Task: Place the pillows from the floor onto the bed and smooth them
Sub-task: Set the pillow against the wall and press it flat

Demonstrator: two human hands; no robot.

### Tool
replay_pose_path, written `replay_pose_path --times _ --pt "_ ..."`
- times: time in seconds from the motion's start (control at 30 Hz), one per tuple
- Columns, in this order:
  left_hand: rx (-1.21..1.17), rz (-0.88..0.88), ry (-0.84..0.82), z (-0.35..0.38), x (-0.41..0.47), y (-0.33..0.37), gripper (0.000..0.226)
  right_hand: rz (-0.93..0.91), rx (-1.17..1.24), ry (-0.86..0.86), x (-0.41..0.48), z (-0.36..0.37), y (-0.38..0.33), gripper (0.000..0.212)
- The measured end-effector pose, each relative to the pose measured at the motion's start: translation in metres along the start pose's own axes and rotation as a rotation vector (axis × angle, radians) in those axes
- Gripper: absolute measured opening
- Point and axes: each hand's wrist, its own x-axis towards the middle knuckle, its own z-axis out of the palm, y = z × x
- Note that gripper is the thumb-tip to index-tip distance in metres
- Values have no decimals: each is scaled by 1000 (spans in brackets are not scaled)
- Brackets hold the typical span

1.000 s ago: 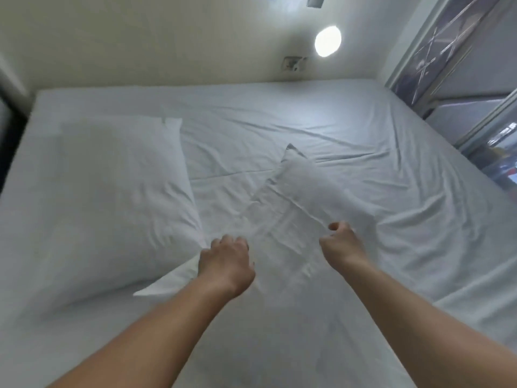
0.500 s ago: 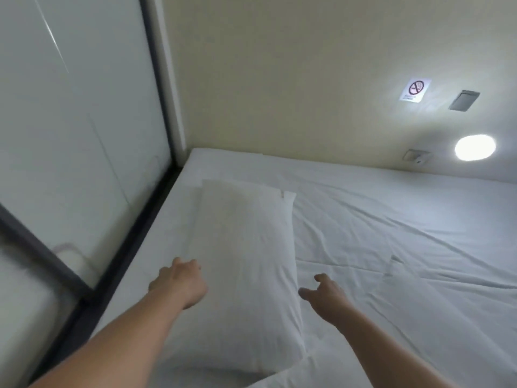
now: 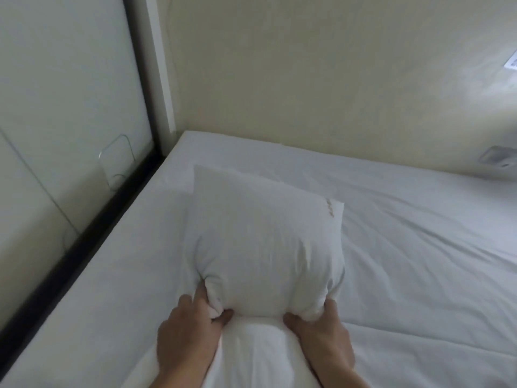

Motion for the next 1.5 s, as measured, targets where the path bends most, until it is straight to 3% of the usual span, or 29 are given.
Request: replay_pose_path --times 0.07,0.1,0.23,0.33,0.4,0.53,0.7,0.77,0.97,1.07,1.13,1.2,1.23,1.3,1.33,1.37,1.43,1.5 --pt "-62 178 155 -28 15 8 46 -115 -6 106 3 -12 -31 51" --pt "-64 247 253 -46 26 13 37 -179 6 178 6 -19 -51 46" --pt "-132 380 623 -132 100 38 29 -379 217 421 24 -56 -148 43" --pt "-166 417 759 -172 141 46 31 -476 297 467 38 -68 -200 38" --pt "-135 374 704 -178 159 41 38 -476 217 421 50 -65 -220 45" --pt "125 38 330 -164 192 11 79 -264 -44 215 80 -45 -231 83" --pt "92 81 -69 -88 200 -6 94 -184 -233 -127 79 30 -199 101" --pt "58 71 -175 -50 202 -14 99 -131 -245 -131 75 61 -179 105" --pt "31 117 -193 -5 238 -17 102 -57 -261 -4 100 89 -173 111" --pt "51 148 -216 -4 249 -19 103 -126 -173 14 98 92 -170 90" --pt "79 143 -326 -19 249 -30 99 -185 -124 -15 85 91 -166 71" --pt "110 147 -380 -43 248 -37 87 -170 -94 -72 71 85 -164 75" --pt "117 136 -317 -58 246 -36 77 -154 -122 -93 66 81 -164 82" --pt "82 142 52 -77 240 -18 57 -150 -269 -32 61 68 -167 96" --pt "52 190 217 -81 238 -5 54 -203 -334 40 64 64 -170 100" --pt "34 263 280 -79 236 8 57 -288 -371 91 69 61 -172 101" --pt "30 269 147 -62 230 17 73 -397 -368 59 81 60 -177 101" --pt "-41 14 -58 -36 226 -1 98 -240 -229 -58 99 62 -176 112"
